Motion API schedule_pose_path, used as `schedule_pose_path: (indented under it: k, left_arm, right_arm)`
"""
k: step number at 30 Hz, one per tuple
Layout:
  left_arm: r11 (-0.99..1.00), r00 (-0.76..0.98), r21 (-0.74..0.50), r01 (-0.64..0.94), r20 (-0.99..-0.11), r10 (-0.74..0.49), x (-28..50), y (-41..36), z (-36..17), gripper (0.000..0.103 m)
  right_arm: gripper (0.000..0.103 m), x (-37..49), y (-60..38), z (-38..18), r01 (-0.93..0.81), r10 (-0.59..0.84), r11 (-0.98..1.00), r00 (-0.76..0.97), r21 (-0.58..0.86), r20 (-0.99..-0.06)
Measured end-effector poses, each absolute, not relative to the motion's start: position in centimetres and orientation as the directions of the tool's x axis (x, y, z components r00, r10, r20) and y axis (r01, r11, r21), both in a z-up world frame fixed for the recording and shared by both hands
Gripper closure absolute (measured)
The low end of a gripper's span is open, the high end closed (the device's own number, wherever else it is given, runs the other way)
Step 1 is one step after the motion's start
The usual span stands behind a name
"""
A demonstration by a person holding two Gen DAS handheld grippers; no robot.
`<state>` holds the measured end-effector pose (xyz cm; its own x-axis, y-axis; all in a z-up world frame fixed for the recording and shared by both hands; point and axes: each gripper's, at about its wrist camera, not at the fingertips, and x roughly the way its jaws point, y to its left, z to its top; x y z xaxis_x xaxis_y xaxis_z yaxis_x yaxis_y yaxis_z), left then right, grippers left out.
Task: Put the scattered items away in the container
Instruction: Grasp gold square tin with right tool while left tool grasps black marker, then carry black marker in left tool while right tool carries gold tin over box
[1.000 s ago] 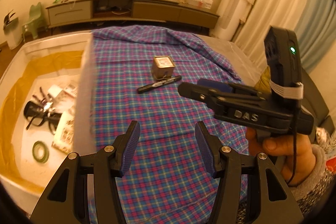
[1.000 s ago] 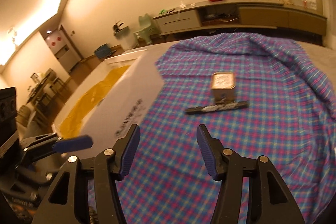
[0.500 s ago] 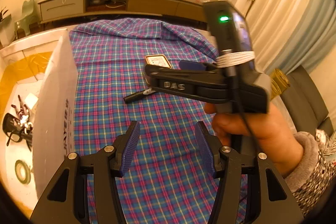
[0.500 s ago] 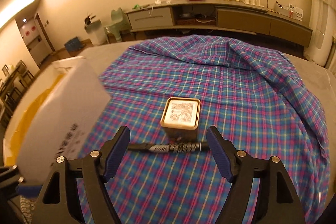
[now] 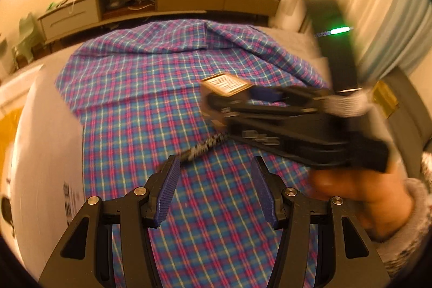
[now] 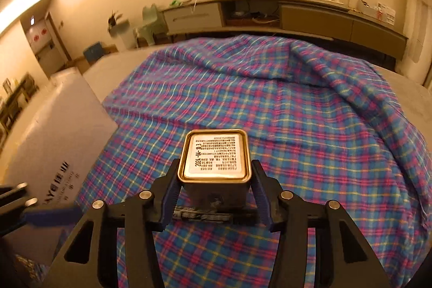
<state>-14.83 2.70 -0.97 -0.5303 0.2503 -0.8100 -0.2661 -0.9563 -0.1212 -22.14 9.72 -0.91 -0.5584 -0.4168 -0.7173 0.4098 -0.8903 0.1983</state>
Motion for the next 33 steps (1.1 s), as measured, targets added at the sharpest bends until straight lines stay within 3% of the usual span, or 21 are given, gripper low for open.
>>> schedule_pose_path:
  k: [6, 10, 13, 15, 17, 19, 33]
  left_arm:
    - [-0.942, -0.483, -0.021, -0.335, -0.854, 0.191, -17.1, 5.5, -3.6, 0.045]
    - [-0.949, -0.487, 0.057, -0.309, -0.867, 0.107, -18.5, 6.7, -5.9, 0.045]
    - [-0.961, -0.480, 0.047, -0.274, -0.872, 0.095, -19.3, 6.3, -7.2, 0.044]
    - [-0.963, -0.475, 0.008, -0.268, -0.871, 0.126, -19.6, 5.9, -7.3, 0.051]
    - [-0.960, -0.485, 0.029, -0.279, -0.867, 0.114, -19.4, 5.9, -7.1, 0.080]
    - [-0.958, -0.487, 0.043, -0.283, -0.867, 0.105, -19.3, 6.1, -7.1, 0.086]
    - [-0.982, -0.520, -0.006, -0.186, -0.848, 0.104, -18.1, 5.6, -5.6, 0.090]
  right_arm:
    - [0.053, -20.6, 15.3, 1.0, 0.347, -0.461, -0.887, -0.605, 0.306, -0.649]
    - [0.053, -19.6, 17.7, 0.9, 0.319, -0.492, -0.870, -0.612, 0.377, -0.619]
    - [0.053, -19.3, 18.3, 0.6, 0.322, -0.514, -0.856, -0.604, 0.404, -0.609]
    - [0.053, -19.2, 18.7, 0.5, 0.324, -0.526, -0.849, -0.602, 0.418, -0.601]
    - [0.053, -19.1, 19.2, 0.3, 0.323, -0.535, -0.842, -0.602, 0.431, -0.593]
    - [0.053, -19.0, 19.4, 0.2, 0.324, -0.545, -0.835, -0.600, 0.445, -0.586]
    - [0.053, -18.1, 18.7, 0.4, 0.378, -0.589, -0.806, -0.586, 0.456, -0.556]
